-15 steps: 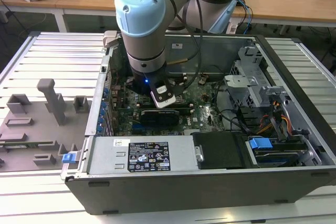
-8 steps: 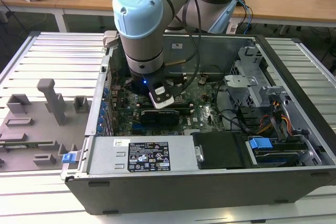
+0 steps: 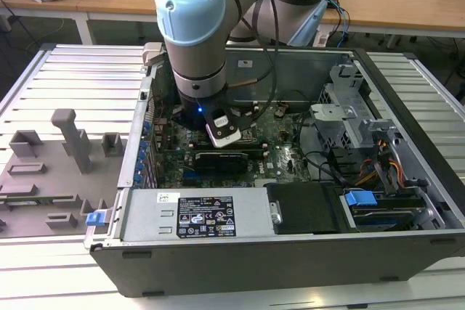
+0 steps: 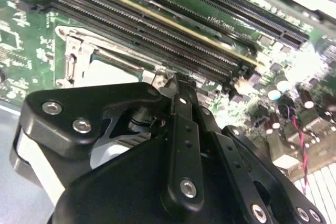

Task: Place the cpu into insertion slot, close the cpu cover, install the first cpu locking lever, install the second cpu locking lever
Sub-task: 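Install the second cpu locking lever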

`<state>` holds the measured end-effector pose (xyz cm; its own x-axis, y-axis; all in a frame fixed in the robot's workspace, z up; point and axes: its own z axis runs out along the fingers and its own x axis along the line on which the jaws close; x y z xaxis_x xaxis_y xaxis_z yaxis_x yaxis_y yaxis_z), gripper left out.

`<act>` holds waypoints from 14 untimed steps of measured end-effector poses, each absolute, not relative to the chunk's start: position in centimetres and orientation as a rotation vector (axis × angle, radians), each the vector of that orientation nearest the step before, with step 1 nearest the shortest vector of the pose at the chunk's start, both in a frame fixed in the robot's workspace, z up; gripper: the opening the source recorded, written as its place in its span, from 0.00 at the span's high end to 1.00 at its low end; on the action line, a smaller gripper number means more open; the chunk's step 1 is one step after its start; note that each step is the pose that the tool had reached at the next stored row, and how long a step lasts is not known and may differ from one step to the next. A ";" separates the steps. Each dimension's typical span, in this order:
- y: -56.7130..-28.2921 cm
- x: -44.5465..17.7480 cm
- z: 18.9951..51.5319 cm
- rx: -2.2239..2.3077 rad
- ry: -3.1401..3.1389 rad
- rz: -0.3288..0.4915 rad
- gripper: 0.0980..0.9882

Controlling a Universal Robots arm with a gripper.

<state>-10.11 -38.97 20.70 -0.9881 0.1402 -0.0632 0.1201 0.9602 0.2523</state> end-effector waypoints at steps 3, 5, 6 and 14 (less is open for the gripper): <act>-39.0 -10.1 22.0 0.203 3.032 0.366 0.99; -39.0 -10.0 22.2 0.204 3.033 0.354 0.99; -39.0 -9.9 22.2 0.205 3.034 0.351 0.99; -38.6 -6.9 22.2 0.219 3.095 0.264 0.99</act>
<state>-6.92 -38.60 22.24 -0.9897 0.1422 -0.0158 0.1375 0.9757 0.1704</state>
